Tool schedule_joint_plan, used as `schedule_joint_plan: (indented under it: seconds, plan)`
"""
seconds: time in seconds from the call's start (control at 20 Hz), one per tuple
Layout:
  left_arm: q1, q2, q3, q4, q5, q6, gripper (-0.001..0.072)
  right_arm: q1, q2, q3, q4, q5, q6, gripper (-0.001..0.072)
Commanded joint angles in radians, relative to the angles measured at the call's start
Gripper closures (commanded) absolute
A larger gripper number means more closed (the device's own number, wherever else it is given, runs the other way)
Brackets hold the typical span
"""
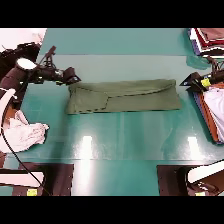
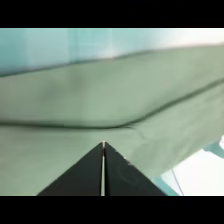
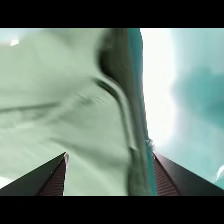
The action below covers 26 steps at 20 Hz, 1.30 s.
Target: Fold the shirts.
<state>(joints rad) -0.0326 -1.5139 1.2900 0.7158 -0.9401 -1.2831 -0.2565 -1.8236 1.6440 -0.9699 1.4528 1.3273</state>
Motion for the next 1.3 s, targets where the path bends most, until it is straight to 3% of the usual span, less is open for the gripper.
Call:
schedule_joint_plan:
  seconds: [0.0, 0.05, 0.3, 0.35, 0.4, 0.45, 0.5, 0.55, 0.85, 1.25]
  plan:
    - [-0.124, -0.006, 0.006, -0.009, 0.087, -0.005, 0.0683, -0.027, -0.07, 0.004, 0.011, 0.064, -0.012, 0.0127]
    - [-0.156, -0.011, 0.008, -0.009, 0.111, -0.02, 0.0683, -0.016, -0.089, 0.004, 0.01, 0.06, -0.013, 0.0158]
    - [-0.275, -0.077, 0.042, -0.009, 0.18, -0.043, 0.0683, 0.05, -0.146, 0.004, 0.039, 0.043, -0.033, 0.0174]
    - [-0.293, -0.105, 0.065, -0.008, 0.178, -0.056, 0.0683, 0.064, -0.152, 0.004, 0.076, 0.042, -0.049, 0.028]
    - [-0.309, -0.131, 0.089, -0.009, 0.177, -0.057, 0.0683, 0.077, -0.155, 0.004, 0.108, 0.04, -0.065, 0.0284]
    - [-0.326, -0.158, 0.114, -0.007, 0.176, -0.071, 0.0683, 0.09, -0.153, 0.004, 0.128, 0.04, -0.083, 0.0403]
    - [-0.34, -0.181, 0.133, -0.002, 0.179, -0.077, 0.0683, 0.098, -0.146, 0.004, 0.149, 0.042, -0.108, 0.0616]
    - [-0.355, -0.205, 0.153, 0.003, 0.183, -0.079, 0.0683, 0.101, -0.135, 0.004, 0.168, 0.043, -0.123, 0.0696]
    - [-0.405, -0.354, 0.269, 0.04, 0.164, -0.152, 0.0684, 0.134, 0.073, 0.004, 0.373, 0.022, -0.14, 0.0697]
    - [-0.45, -0.421, 0.33, 0.052, 0.169, -0.157, 0.0683, 0.377, 0.288, 0.02, 0.404, -0.116, -0.123, 0.0697]
